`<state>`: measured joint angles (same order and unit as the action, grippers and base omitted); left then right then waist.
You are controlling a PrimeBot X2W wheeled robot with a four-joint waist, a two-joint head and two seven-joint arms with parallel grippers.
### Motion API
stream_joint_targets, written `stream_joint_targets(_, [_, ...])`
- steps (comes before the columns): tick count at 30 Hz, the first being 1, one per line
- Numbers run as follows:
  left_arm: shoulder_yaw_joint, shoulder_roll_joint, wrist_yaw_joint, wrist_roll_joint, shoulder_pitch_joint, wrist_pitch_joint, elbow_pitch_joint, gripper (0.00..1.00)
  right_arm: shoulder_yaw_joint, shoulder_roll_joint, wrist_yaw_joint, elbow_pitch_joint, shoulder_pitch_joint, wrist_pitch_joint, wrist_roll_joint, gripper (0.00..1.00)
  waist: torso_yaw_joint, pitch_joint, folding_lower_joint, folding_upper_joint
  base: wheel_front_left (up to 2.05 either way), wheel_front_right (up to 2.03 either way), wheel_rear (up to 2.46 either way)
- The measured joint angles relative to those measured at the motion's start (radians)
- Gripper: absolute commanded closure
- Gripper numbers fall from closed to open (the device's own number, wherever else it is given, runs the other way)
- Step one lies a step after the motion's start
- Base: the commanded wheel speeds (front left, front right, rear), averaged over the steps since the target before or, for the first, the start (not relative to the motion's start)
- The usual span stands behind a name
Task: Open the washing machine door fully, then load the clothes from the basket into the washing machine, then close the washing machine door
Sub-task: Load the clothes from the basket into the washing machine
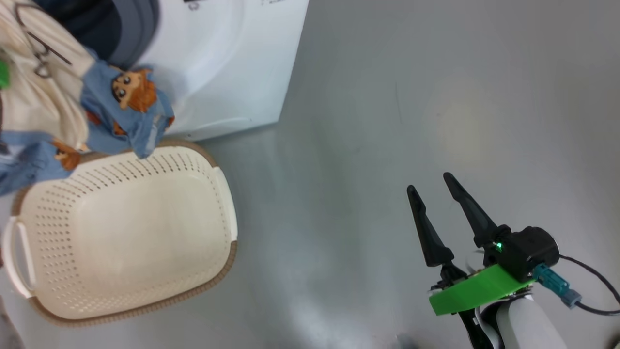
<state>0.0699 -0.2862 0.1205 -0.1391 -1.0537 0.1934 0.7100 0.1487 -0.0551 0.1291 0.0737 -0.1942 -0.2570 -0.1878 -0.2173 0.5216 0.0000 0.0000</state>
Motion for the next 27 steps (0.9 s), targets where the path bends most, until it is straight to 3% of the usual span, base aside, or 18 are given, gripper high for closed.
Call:
stream_joint_targets(16, [-0.079,-0.019,0.002,0.021,-0.238,-0.006,0.156,1.0,0.034,0.002,0.0,-0.022,-0.075,0.0,-0.037,0.0,-0.018,0.196,0.0,0.0,0.0,0.0,0.0])
stream_joint_targets(27, [-0.121,-0.062,-0.047,0.08,-0.39,0.055,0.157,1.0,0.061,0.003,0.0,-0.021,-0.092,0.0,-0.055,0.0,-0.041,0.252,0.0,0.0,0.0,0.0,0.0])
